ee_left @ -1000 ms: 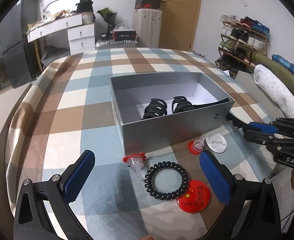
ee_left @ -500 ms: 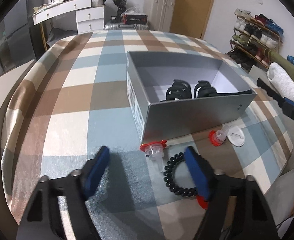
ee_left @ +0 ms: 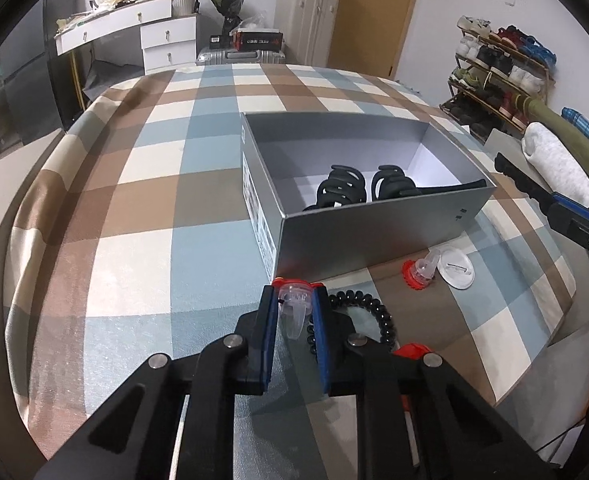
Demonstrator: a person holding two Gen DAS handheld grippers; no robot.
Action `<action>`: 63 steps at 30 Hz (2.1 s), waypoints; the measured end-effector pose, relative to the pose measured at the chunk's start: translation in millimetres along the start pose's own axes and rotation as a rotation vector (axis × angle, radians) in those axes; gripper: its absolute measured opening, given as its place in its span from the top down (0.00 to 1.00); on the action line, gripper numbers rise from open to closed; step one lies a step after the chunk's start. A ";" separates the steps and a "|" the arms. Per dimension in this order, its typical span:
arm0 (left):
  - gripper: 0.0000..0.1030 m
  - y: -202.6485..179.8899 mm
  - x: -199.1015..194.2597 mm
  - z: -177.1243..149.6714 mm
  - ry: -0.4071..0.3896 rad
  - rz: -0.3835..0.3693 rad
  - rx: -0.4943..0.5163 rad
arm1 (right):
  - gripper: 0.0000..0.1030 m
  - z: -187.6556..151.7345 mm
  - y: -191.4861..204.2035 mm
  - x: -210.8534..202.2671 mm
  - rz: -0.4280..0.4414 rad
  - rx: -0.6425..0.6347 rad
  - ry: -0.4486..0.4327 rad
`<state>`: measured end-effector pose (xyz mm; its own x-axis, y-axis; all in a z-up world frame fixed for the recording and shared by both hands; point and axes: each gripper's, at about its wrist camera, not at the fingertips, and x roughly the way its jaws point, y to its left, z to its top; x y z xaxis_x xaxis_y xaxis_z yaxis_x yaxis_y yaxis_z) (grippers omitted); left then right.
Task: Organize jewelry
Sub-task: 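Lift the long hair clip with the right tool while the left tool grasps a red-capped clear vial, then carry the hair clip into the grey box with the right tool while the left tool carries the vial there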
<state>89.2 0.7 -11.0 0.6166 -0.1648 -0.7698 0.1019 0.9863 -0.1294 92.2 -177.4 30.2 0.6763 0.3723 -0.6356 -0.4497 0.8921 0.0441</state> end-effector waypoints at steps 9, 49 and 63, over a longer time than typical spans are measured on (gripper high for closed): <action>0.88 -11.0 -22.3 5.7 -0.062 -0.036 0.087 | 0.77 2.4 -0.7 -5.4 0.024 0.014 -0.028; 0.88 -6.9 4.0 56.6 -0.150 -0.055 -0.013 | 0.77 42.3 -9.6 66.2 0.179 0.245 0.060; 0.88 -8.1 13.3 59.3 -0.130 0.014 0.024 | 0.77 31.2 -10.0 83.1 0.212 0.334 0.143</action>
<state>142.9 -9.4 16.8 0.7138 -0.1513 -0.6838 0.1108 0.9885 -0.1031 171.1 -147.4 0.9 0.4907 0.5383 -0.6851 -0.3401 0.8423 0.4182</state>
